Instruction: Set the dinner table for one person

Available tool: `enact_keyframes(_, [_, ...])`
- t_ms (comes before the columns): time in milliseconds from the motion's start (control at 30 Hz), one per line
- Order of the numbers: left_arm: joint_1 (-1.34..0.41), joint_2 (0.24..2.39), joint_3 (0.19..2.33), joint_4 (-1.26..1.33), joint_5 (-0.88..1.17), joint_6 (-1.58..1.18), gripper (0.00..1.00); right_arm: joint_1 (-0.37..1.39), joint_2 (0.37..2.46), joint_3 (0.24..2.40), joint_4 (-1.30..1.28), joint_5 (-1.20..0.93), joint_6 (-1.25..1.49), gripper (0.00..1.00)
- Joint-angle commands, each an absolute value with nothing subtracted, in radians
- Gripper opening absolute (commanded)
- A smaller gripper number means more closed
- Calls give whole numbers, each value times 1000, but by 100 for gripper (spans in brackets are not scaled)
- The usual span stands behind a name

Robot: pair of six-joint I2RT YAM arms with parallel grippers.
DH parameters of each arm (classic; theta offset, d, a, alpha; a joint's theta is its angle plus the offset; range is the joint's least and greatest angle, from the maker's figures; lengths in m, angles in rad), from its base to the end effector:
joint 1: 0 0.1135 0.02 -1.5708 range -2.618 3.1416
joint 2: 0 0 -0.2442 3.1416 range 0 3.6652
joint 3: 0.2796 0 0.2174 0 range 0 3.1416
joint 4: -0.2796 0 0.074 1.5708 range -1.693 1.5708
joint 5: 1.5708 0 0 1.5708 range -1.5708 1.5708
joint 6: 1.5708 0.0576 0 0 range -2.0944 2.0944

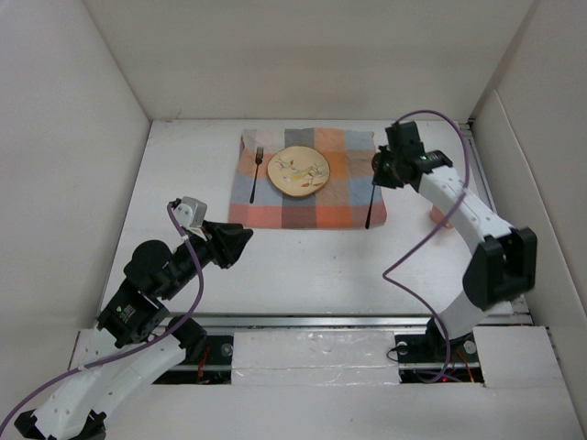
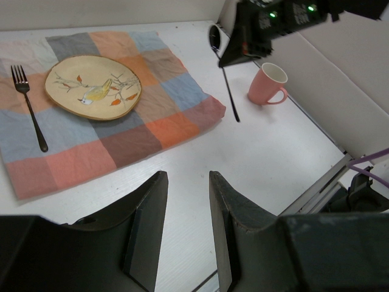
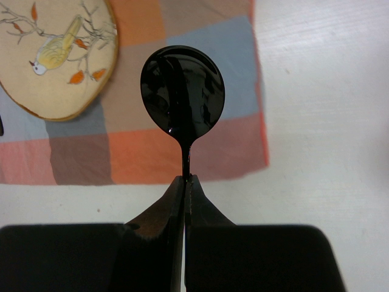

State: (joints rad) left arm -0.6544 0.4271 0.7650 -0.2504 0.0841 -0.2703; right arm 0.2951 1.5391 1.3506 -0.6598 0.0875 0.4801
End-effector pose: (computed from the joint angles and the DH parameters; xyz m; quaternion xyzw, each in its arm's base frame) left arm 0.0811 -0.0683 0.3520 0.1593 0.6566 -0.3540 0.6467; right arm 0.3035 0.0870 0.2788 0.1017 0.9291 0.0956 0.3424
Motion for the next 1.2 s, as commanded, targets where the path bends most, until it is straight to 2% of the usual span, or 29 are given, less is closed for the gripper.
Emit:
enact_keyframes(0, [-658, 449, 759, -196, 72, -262, 31, 354, 1757, 1530, -652, 46, 356, 0])
enact_keyframes(33, [-658, 456, 758, -195, 66, -262, 31, 365, 1805, 1636, -673, 52, 342, 0])
enact_keyframes(233, [-658, 459, 753, -192, 12, -267, 34, 354, 2109, 1951, -722, -43, 301, 0])
enact_keyframes(400, [-658, 465, 752, -189, -21, -270, 46, 354, 2243, 2127, -753, -54, 305, 0])
enact_keyframes(633, [-658, 494, 755, -184, -17, -265, 47, 322, 2371, 2256, -782, -29, 311, 0])
enact_keyframes(1167, [-658, 522, 755, -186, -25, -264, 47, 304, 2479, 2413, -807, -18, 308, 0])
